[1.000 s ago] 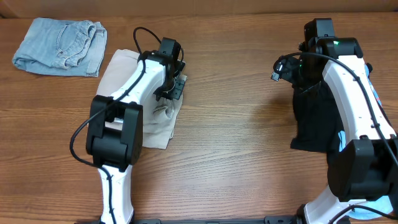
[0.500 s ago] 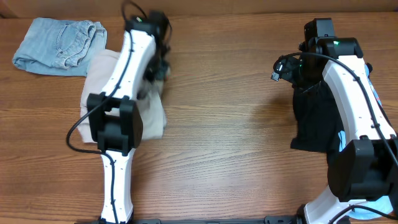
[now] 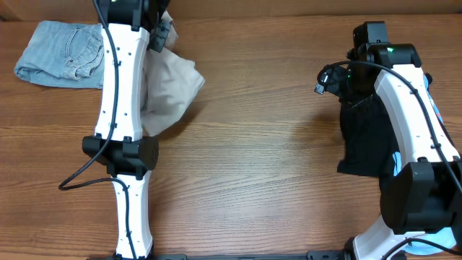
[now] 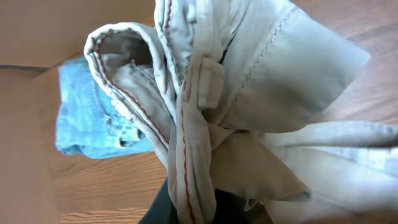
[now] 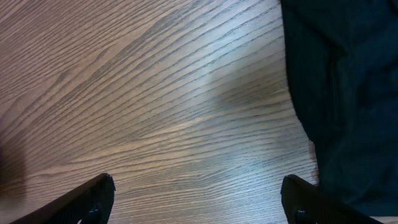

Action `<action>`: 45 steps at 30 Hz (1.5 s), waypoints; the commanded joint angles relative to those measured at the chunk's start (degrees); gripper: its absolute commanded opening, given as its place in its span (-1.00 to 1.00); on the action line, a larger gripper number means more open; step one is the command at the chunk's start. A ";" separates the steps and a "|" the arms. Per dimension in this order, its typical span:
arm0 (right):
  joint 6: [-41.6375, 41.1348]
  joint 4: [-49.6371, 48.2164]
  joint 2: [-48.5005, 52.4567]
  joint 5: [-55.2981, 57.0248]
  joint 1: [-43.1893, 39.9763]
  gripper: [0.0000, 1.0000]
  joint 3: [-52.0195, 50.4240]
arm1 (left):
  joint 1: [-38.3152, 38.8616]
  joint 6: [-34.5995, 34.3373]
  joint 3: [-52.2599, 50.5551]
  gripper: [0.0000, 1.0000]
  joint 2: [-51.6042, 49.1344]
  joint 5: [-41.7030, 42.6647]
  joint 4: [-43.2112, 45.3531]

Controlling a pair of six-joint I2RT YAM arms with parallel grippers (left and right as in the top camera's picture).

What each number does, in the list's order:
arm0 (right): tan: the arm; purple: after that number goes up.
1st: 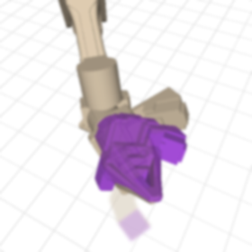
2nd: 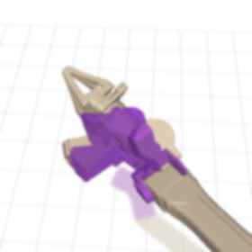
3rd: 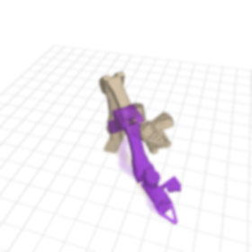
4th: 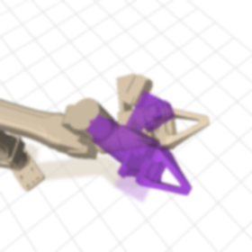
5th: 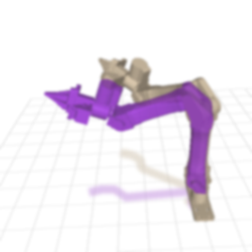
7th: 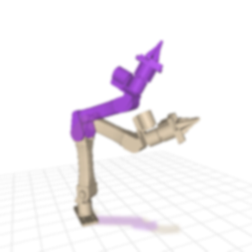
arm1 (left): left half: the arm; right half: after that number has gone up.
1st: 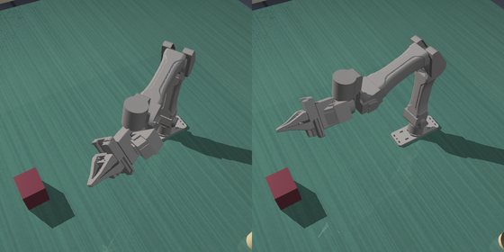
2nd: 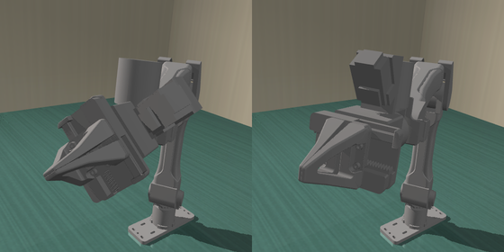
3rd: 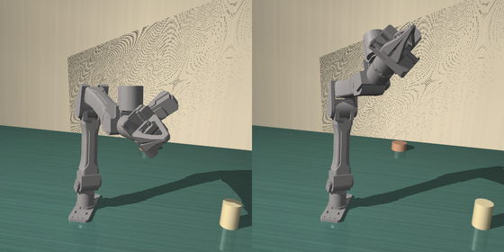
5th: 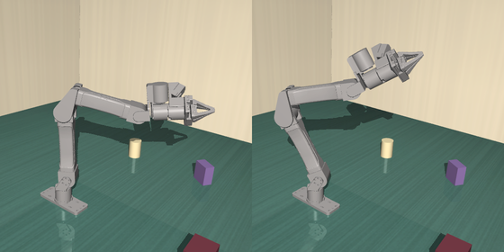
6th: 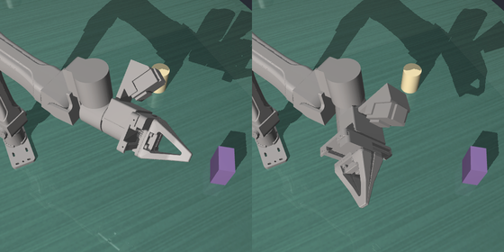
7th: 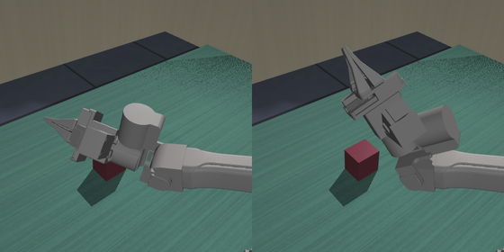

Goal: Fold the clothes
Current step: 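Lift the beige shorts with the left gripper and carry them onto the denim, then lower the shorts onto the denim stack and open the left gripper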

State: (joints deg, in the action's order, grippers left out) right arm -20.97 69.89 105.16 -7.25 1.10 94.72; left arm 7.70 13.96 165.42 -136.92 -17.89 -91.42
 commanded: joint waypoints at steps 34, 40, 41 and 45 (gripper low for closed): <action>-0.24 3.85 -1.22 0.04 -0.20 0.79 0.11 | -34.95 30.62 -10.16 -0.92 2.01 8.22 47.60; -0.46 3.74 -1.22 0.04 -0.20 0.79 0.11 | -37.75 29.40 -14.32 -0.92 1.99 11.82 53.77; -0.46 3.72 -1.22 -0.20 -0.20 0.79 0.11 | -37.79 29.09 -14.32 -0.92 1.92 13.07 54.42; -0.46 3.78 -1.22 -0.39 -0.11 0.79 0.11 | -37.22 28.41 -14.32 -0.92 1.62 16.46 54.66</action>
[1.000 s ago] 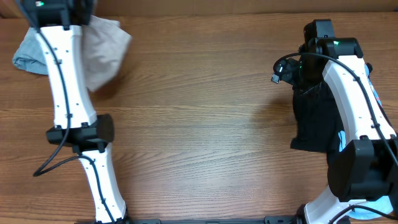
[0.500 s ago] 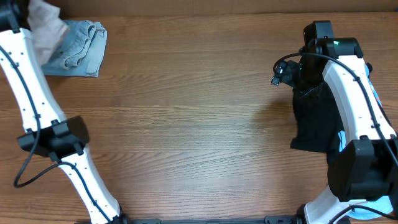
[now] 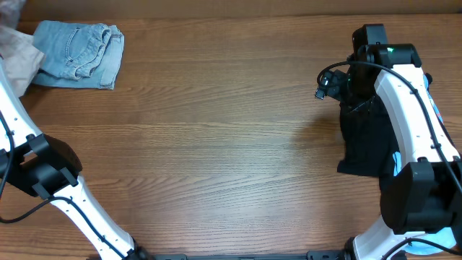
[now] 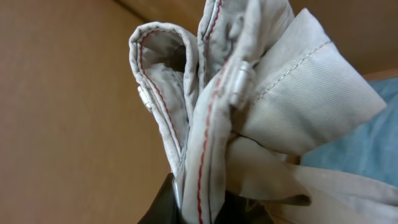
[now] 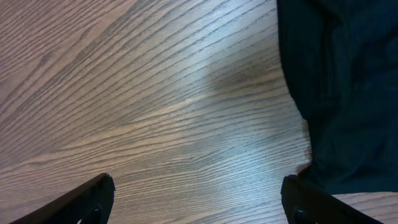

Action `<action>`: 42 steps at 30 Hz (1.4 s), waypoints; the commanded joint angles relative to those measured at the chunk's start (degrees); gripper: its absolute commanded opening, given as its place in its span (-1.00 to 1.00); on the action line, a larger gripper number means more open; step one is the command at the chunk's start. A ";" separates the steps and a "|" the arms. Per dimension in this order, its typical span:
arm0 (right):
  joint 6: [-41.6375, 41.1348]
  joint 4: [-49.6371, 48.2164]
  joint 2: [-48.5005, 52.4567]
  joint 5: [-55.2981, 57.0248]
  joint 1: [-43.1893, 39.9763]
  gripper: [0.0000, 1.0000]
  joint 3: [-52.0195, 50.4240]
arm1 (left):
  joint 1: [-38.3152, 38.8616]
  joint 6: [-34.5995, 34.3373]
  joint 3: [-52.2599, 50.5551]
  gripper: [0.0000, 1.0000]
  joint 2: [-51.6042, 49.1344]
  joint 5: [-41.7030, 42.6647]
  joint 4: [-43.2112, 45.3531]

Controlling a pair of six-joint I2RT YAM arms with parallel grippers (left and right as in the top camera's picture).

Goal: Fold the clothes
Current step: 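Lower the shorts onto the denim stack and open the left gripper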

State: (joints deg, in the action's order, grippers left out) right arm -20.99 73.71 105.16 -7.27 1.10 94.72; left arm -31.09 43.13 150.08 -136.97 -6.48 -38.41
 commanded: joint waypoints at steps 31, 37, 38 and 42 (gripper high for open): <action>-0.37 -0.35 -1.22 -0.50 0.17 0.79 0.11 | 24.68 -33.79 4.57 1.00 -13.79 15.30 -7.43; 0.07 -0.98 -1.22 -0.33 0.17 0.79 0.11 | 23.12 -35.19 14.53 1.00 -10.19 13.11 -20.09; 0.09 -1.14 -1.22 -0.33 0.17 0.79 0.11 | 22.56 -35.65 16.04 1.00 -9.51 12.57 -21.27; 0.09 -1.42 -1.22 -0.31 0.17 0.79 0.11 | 18.25 -35.87 20.39 1.00 -7.32 11.54 -21.88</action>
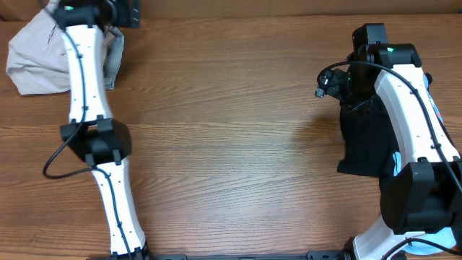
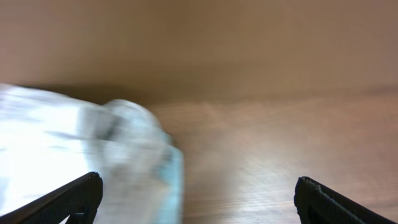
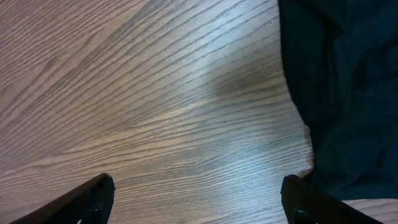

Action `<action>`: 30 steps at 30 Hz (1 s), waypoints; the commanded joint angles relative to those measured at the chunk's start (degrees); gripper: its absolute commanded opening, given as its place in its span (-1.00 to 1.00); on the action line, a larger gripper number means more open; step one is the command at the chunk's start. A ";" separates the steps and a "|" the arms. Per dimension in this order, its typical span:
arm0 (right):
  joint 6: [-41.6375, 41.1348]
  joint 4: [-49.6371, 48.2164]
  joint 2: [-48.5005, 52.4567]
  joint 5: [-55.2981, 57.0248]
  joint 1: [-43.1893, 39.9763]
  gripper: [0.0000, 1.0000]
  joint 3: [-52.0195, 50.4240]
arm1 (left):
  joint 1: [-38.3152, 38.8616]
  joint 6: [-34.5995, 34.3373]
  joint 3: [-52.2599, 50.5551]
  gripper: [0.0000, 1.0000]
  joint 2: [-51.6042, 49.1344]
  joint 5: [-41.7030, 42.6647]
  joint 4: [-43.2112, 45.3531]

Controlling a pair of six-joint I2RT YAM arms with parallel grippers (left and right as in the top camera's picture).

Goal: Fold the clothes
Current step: 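Lower the shorts onto the denim stack and open the left gripper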

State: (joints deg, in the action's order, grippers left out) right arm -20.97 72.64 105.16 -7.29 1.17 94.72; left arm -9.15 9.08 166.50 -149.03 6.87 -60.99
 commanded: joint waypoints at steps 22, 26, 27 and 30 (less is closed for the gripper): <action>0.22 0.11 -1.22 -0.37 0.11 0.81 0.13 | -9.40 -1.88 -6.38 1.00 -17.00 -0.81 8.13; 0.22 0.07 -1.22 -0.37 0.11 0.81 0.11 | -8.13 -1.86 -6.32 1.00 -19.04 -0.83 8.15; 0.22 0.04 -1.22 -0.35 0.11 0.81 0.13 | -7.96 -1.86 -5.97 1.00 -18.78 -0.85 8.13; 0.26 0.07 -1.22 -0.35 0.11 0.81 0.37 | -7.54 -1.90 -3.52 1.00 -17.38 -0.83 7.41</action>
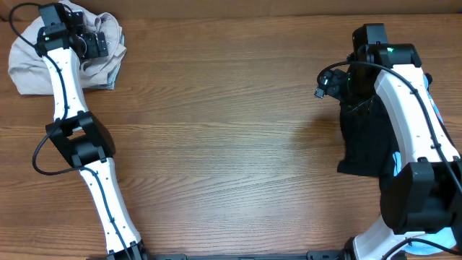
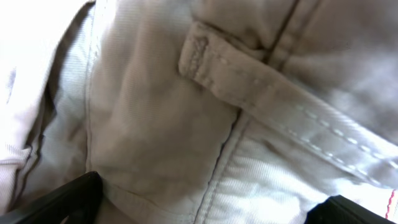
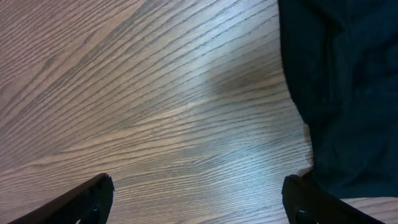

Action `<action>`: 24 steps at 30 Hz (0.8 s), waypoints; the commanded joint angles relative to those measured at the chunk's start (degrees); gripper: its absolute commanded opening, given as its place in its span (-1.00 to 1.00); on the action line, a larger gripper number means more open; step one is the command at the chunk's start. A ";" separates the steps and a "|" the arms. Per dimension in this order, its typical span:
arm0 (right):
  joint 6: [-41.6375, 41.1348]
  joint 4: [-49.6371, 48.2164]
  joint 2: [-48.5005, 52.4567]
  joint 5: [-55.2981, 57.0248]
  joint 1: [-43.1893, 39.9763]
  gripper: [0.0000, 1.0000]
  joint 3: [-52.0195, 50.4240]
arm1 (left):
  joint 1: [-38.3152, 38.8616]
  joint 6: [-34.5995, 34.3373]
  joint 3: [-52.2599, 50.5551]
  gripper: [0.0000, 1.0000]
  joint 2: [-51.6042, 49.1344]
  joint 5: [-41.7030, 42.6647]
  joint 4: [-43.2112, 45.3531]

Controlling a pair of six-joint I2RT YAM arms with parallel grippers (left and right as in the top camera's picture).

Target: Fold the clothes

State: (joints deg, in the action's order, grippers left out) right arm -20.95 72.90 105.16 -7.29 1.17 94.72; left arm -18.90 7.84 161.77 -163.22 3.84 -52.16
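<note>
A crumpled beige garment [image 1: 29, 65] lies at the table's far left corner, covering most of the folded blue jeans [image 1: 110, 72]. My left gripper [image 1: 94, 43] hovers close over it, open; beige cloth [image 2: 186, 112] fills the left wrist view between the spread fingertips [image 2: 78, 196]. A black garment [image 1: 364, 137] lies at the right edge, partly under my right arm. My right gripper [image 3: 199, 202] is open over bare wood, with the black garment [image 3: 342, 93] just to its right.
The wooden table [image 1: 231, 144] stretches between the two arms. A cardboard-coloured wall runs along the far edge. The right arm's base and a cable [image 1: 328, 72] stand near the black garment.
My left gripper has moved from the back edge beside the pile to just above the beige garment, still open. The beige garment lies where it did. The right arm has not moved.
My left gripper first held the bunched beige garment above the table, right of the jeans. Then it held it beyond the jeans at the far left. Then the garment lay on the jeans, the gripper open. Now the open gripper is close over it.
</note>
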 commanded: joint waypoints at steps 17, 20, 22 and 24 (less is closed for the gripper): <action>7.98 19.67 -1.66 7.15 0.11 1.00 41.35 | 2.54 -5.27 10.49 1.00 26.62 2.16 -18.53; 7.98 23.39 -2.93 7.28 0.11 1.00 48.68 | 2.54 -5.27 10.49 1.00 28.76 2.16 -19.89; 7.93 24.15 -4.57 7.21 0.11 1.00 51.74 | 2.54 -5.27 10.51 1.00 29.11 2.16 -19.82; 7.89 24.11 -7.15 7.21 0.11 1.00 52.43 | 2.54 -5.27 10.43 1.00 29.07 2.14 -19.91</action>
State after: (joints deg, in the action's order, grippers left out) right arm -14.02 96.77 102.96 -1.06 1.17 143.87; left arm -16.16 4.05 173.16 -131.68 5.41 -71.22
